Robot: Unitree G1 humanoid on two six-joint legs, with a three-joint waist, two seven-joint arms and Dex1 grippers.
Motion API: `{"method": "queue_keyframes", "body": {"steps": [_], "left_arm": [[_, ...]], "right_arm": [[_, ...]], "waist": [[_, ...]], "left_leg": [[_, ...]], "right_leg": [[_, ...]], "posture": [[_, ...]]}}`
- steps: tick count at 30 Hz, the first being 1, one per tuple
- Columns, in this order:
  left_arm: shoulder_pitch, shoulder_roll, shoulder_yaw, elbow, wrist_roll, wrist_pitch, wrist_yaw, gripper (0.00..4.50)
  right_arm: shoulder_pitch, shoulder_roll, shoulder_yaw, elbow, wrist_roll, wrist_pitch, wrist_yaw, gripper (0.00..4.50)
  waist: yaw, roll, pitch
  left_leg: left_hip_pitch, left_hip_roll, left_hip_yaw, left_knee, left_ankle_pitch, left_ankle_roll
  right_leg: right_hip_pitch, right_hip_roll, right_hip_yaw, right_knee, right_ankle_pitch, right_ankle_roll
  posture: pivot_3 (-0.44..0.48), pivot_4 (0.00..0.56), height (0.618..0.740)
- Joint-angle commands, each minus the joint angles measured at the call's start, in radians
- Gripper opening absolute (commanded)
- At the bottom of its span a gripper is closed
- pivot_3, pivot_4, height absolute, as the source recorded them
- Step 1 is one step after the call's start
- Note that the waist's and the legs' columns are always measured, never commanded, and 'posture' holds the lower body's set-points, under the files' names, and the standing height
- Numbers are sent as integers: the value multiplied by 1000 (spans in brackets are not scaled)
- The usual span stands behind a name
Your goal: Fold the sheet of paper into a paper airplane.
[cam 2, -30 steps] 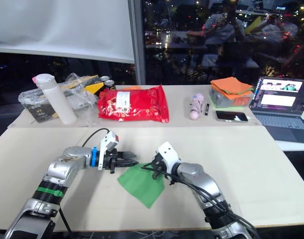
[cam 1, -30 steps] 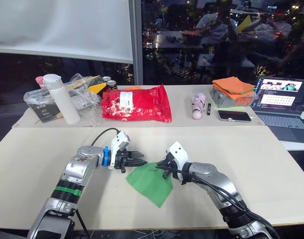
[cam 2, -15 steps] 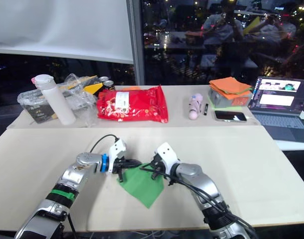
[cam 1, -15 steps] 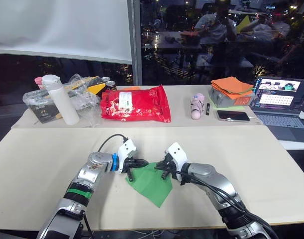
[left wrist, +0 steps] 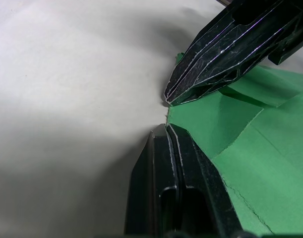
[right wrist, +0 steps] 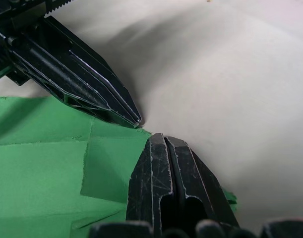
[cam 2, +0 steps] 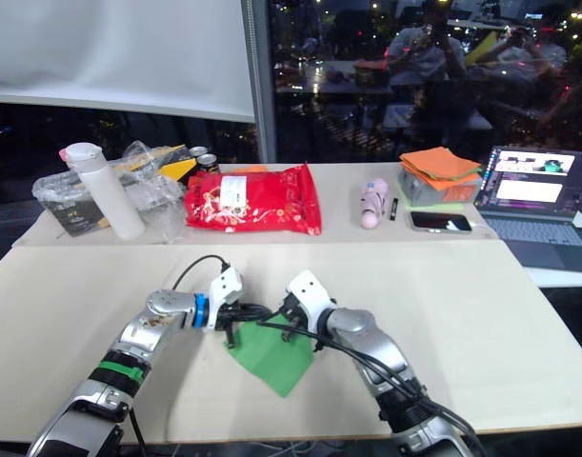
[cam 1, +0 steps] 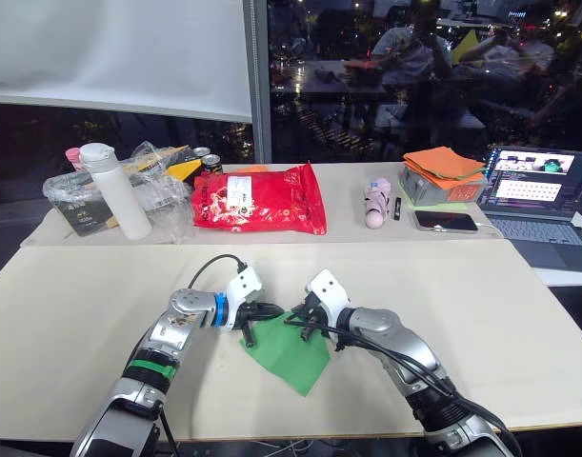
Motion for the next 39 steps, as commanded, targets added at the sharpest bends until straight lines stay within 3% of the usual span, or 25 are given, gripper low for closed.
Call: {"method": "queue_keyframes", "body": {"steps": [1,17,32,39], "left_arm": [[9,9,-31,27,33,-7,-15,17],[-24,-20,-28,16,8,1,-34,17],[-82,-56,-23,12,-5,-69,-81,17],[-81,-56,-110,60,52,-107,-163,17]], "right_arm": [[26,-37,-48,-41,-3,17,-8,0],[47,-97,-119,-238,73,59,46,0],[135,-112,-65,-240,41,103,13,0],[139,-123,-109,-293,55,121,-2,0]], "waist": [[2,0,0],[10,0,0],[20,0,0],[20,0,0]], "left_leg": [[0,0,0,0,0,0],[-2,0,0,0,0,0],[-4,0,0,0,0,0],[-4,0,0,0,0,0]], "right_leg": [[0,0,0,0,0,0],[-1,0,0,-1,0,0],[-3,0,0,-1,0,0],[-3,0,0,-1,0,0]], "posture": [[0,150,725],[0,150,725],[0,150,725],[0,150,725]]}}
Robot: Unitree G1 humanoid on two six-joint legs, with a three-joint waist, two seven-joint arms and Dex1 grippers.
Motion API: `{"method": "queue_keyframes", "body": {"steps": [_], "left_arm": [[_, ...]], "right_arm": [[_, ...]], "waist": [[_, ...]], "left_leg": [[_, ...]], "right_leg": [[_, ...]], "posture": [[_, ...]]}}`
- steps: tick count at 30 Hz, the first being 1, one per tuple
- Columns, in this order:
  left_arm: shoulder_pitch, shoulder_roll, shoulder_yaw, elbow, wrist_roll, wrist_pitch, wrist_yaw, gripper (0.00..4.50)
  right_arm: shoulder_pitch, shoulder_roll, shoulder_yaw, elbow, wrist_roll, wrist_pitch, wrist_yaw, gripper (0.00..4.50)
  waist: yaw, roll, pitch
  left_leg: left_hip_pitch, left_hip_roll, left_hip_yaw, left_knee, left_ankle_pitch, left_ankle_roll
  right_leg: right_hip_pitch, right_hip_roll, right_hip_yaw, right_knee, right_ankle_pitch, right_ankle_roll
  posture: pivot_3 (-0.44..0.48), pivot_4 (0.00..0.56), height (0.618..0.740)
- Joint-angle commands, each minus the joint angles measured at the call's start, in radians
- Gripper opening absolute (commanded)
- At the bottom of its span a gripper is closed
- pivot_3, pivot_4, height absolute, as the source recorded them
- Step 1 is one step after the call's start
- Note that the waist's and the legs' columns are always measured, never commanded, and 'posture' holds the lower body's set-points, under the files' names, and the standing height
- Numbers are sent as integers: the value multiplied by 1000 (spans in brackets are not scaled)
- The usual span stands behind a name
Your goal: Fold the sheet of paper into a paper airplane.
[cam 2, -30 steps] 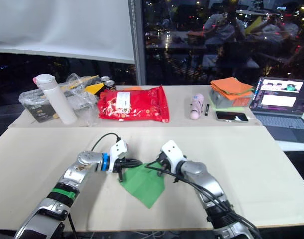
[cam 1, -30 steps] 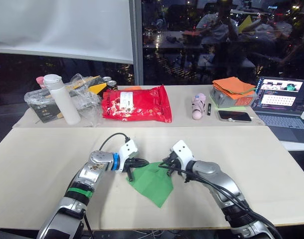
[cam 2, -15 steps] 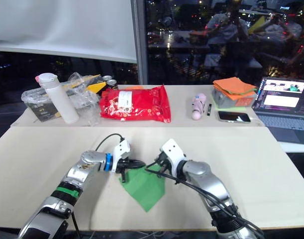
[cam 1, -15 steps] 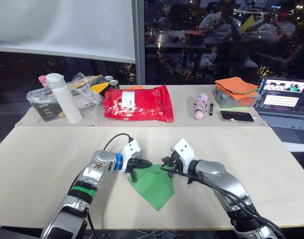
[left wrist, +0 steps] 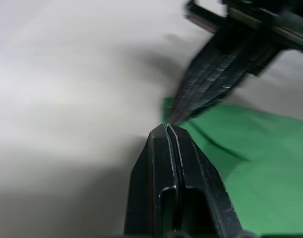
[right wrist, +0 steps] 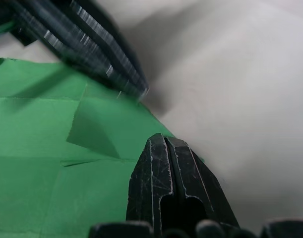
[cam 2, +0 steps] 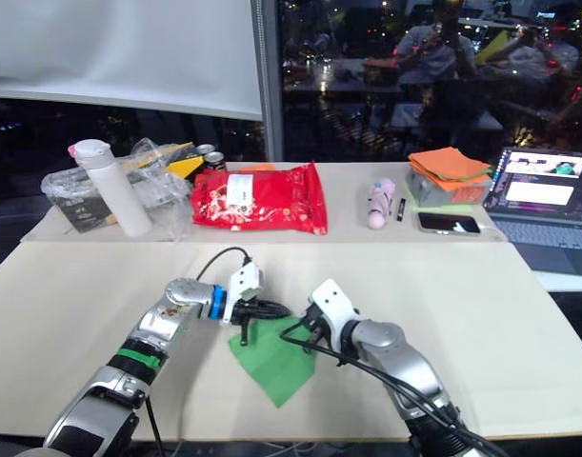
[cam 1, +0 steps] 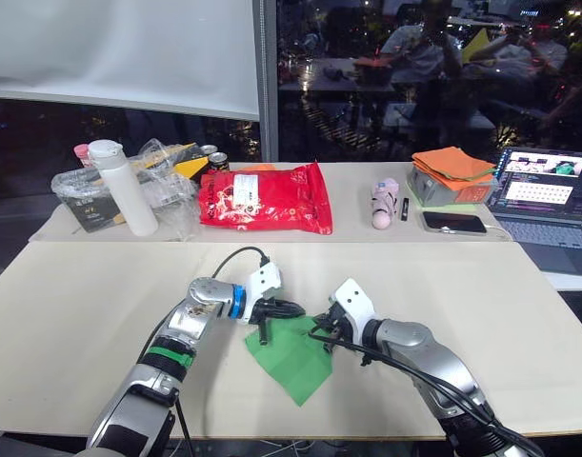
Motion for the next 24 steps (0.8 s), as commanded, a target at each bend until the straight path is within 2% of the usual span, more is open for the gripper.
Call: {"method": "queue_keyframes", "body": {"steps": [1,4,8,13,24], "left_arm": [[-1,3,-45,45,51,-46,-20,17],[-9,-6,-54,92,68,-67,-8,17],[-28,-17,-57,151,80,-105,-4,17],[-50,-33,-56,203,82,-135,-2,17],[-34,-39,-61,195,88,-158,-1,17]], "right_arm": [[0,-17,-52,-91,26,33,-4,0],[9,-55,-82,-169,57,82,19,0],[57,-178,-110,-289,114,169,88,0],[138,-301,-83,-334,121,174,127,0],[187,-367,28,-390,129,168,171,0]], "waist": [[0,0,0],[0,0,0],[5,0,0],[2,-1,0],[1,-1,0]], "left_leg": [[0,0,0,0,0,0],[0,0,0,0,0,0],[0,0,0,0,0,0],[0,0,0,1,0,0],[1,0,0,1,0,0]], "right_leg": [[0,0,0,0,0,0],[0,0,0,0,0,0],[1,0,0,-1,0,0],[1,0,0,-2,0,0],[2,0,0,-2,0,0]], "posture": [[0,150,725],[0,150,725],[0,150,725],[0,150,725],[0,150,725]]}}
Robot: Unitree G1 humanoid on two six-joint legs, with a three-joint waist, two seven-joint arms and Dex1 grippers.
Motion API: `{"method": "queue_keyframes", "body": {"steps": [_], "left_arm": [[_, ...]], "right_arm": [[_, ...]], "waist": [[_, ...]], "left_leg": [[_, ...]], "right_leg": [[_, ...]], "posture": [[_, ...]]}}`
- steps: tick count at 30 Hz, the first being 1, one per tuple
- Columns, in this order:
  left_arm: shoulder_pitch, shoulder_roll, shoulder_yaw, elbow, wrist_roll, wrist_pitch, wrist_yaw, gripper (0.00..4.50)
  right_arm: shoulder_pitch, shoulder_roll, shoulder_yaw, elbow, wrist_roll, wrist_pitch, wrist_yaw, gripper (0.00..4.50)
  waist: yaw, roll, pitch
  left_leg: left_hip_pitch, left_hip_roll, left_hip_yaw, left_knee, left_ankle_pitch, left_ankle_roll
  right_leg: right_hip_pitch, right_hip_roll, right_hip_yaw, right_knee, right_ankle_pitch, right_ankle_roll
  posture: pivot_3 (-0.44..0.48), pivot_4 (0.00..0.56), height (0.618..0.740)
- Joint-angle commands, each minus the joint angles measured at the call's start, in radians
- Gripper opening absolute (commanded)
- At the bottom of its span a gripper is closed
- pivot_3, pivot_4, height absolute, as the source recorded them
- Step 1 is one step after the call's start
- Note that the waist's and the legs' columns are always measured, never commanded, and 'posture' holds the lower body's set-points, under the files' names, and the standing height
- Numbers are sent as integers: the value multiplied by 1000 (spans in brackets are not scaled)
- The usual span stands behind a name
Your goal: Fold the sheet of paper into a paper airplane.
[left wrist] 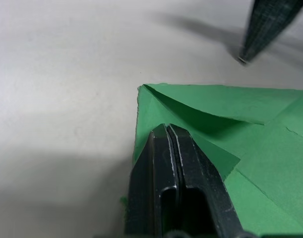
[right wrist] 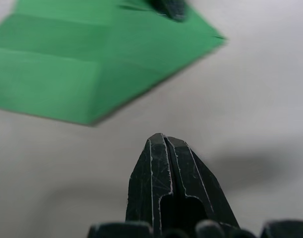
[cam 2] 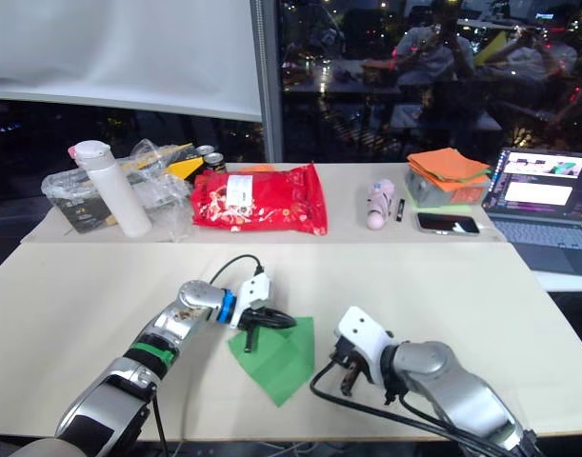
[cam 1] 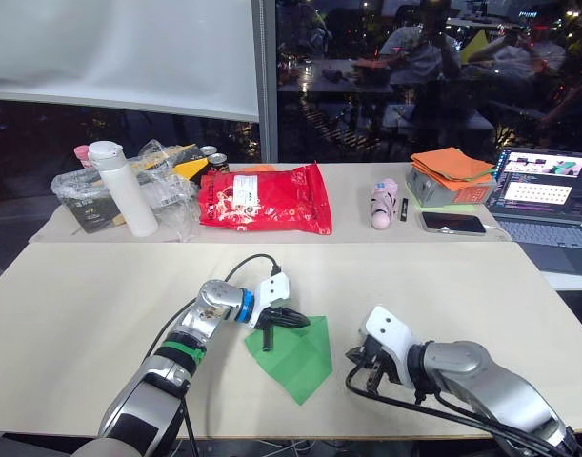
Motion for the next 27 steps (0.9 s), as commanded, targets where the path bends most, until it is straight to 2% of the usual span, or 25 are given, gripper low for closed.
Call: {"method": "queue_keyframes", "body": {"steps": [1,12,20,27], "left_arm": [[28,2,-26,-1,44,4,8,17],[34,17,-17,-34,44,31,-3,17],[28,29,-16,-25,48,33,-12,17],[15,18,-17,-7,51,24,-5,17]], "right_arm": [[20,-26,35,-47,30,0,43,0],[19,40,67,-28,44,-5,37,0],[46,97,37,-46,54,3,4,0],[-12,136,8,-44,66,6,-35,0]], "waist": [[0,0,0],[-2,-2,-2],[-3,-2,-2],[-2,-2,-2]], "left_leg": [[0,0,0,0,0,0],[1,0,0,0,0,0],[1,0,0,0,0,0],[1,0,0,0,0,0]], "right_leg": [[0,0,0,0,0,0],[0,0,0,0,0,0],[0,0,0,0,0,0],[0,0,0,0,0,0]], "posture": [[0,150,725],[0,150,725],[0,150,725],[0,150,725]]}}
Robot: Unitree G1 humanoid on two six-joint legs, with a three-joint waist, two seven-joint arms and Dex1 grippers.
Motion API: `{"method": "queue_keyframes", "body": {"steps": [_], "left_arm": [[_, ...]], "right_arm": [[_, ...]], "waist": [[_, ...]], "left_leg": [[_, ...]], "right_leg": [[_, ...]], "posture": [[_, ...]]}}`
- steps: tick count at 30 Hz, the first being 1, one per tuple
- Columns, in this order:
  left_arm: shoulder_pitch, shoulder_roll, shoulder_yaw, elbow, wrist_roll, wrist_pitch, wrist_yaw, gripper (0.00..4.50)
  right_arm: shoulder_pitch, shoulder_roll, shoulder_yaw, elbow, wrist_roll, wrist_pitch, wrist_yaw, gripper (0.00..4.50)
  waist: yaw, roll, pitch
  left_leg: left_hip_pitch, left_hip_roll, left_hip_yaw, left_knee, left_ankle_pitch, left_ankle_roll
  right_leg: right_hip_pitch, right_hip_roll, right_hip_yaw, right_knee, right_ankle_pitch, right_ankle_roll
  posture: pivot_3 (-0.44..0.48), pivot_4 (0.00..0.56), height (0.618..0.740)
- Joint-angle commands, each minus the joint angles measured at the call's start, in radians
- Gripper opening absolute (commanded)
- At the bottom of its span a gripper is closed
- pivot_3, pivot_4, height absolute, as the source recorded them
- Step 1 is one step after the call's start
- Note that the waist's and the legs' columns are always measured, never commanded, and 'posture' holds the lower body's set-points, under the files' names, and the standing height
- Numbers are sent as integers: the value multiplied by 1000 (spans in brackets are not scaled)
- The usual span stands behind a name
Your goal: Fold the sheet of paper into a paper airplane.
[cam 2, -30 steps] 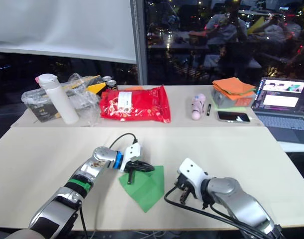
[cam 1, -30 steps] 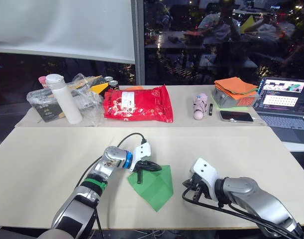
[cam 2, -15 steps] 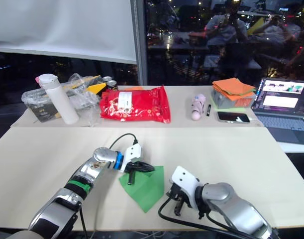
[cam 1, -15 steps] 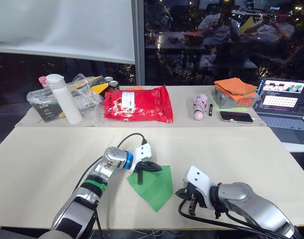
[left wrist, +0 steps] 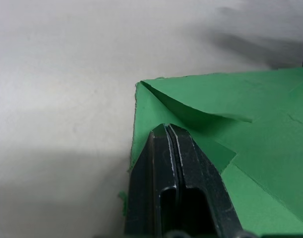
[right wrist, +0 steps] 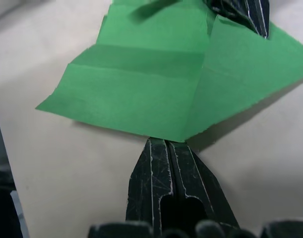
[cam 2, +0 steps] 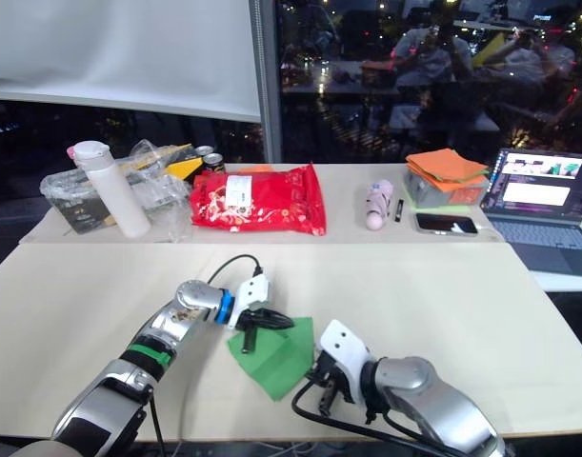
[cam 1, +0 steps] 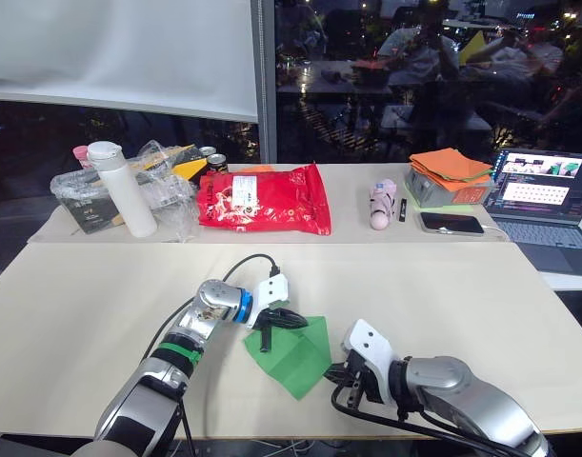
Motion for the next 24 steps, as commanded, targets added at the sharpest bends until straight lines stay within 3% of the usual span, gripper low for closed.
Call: {"method": "queue_keyframes", "body": {"steps": [1,12,15,24], "left_arm": [[2,-1,-15,33,35,5,8,17],[47,9,14,-23,18,45,37,17],[70,-20,42,-75,-26,120,58,17],[155,-27,-23,-269,-5,174,84,17]], "right_arm": [[-49,17,-25,-17,18,7,-19,0],[-160,49,12,77,7,-9,-28,0],[-194,64,16,121,-1,-2,-41,0],[-247,76,22,209,-28,-3,-60,0]], "waist": [[1,0,0],[0,0,0],[1,1,0],[6,1,0]], "left_leg": [[0,0,0,0,0,0],[0,0,0,0,0,0],[0,0,0,0,0,0],[-1,0,0,0,0,0]], "right_leg": [[0,0,0,0,0,0],[0,0,0,0,0,0],[0,0,0,1,0,0],[0,0,0,1,0,0]], "posture": [[0,150,725],[0,150,725],[0,150,725],[0,150,725]]}}
